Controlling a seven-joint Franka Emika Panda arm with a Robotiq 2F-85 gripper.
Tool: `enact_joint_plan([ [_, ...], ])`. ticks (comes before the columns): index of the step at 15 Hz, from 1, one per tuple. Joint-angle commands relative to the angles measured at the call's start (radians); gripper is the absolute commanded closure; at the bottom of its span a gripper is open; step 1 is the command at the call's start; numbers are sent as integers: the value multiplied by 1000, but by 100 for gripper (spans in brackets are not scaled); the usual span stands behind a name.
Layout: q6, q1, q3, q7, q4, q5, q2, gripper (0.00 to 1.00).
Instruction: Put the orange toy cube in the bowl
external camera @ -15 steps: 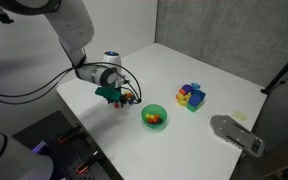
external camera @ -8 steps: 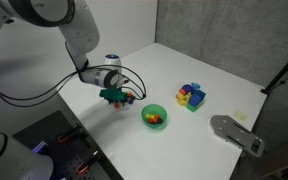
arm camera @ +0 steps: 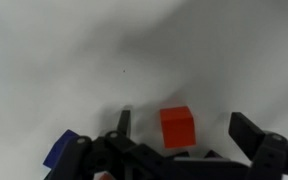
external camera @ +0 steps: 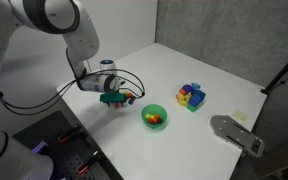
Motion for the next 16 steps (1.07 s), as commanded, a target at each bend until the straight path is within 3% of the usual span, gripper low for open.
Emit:
enact_joint_plan([
  [1, 29, 20, -26, -8, 35, -24, 22, 0],
  [8, -5, -41, 24, -29, 49, 8, 18, 0],
  [9, -7, -46, 27, -29, 49, 8, 17, 19],
  [10, -8, -53, 32, -30, 50, 9, 17, 22],
  [13, -6, -61, 38, -28, 51, 8, 17, 53],
  [16, -8, -56, 34, -20, 52, 8, 11, 75],
])
